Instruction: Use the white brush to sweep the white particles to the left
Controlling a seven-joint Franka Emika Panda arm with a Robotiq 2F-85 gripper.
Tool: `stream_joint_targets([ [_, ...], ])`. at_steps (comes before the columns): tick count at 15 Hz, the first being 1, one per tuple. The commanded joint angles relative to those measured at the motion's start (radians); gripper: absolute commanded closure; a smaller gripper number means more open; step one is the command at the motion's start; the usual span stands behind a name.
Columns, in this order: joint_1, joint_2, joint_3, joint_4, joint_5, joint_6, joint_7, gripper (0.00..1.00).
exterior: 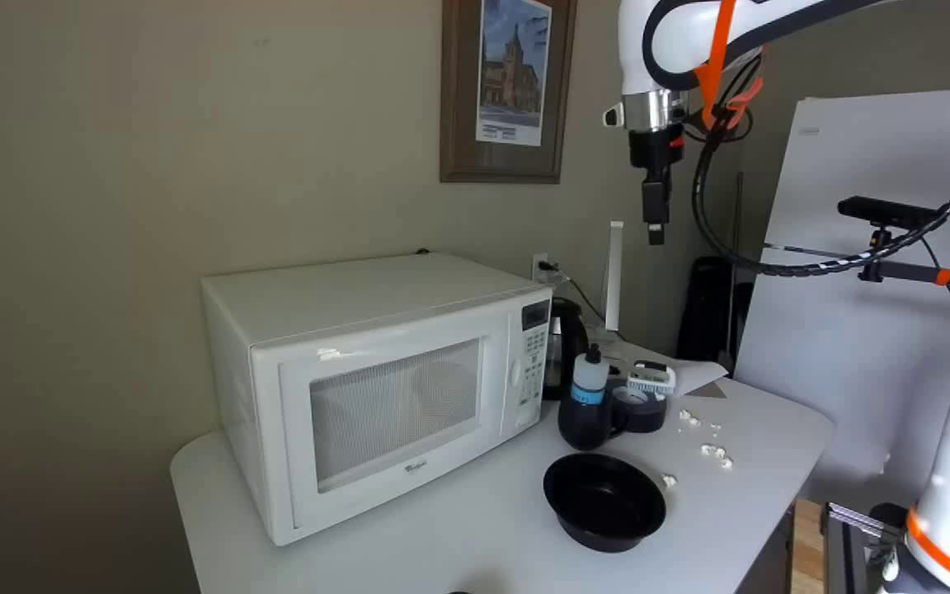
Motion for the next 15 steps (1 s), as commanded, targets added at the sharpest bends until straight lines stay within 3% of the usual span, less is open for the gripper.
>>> stream_joint_targets([
  [1, 0.019, 0.000, -0.015, 0.003, -0.006, -0.006, 0.005, 0.00],
  [5, 0.033, 0.004, -0.088, 0.002, 0.024, 0.043, -0.153, 0.00],
  [12, 0.025, 0.102, -0.280, 0.062, 0.146, 0.046, -0.662, 0.00],
  [15, -0.022, 0.171, -0.303, 0.083, 0.158, 0.106, -0.673, 0.00],
])
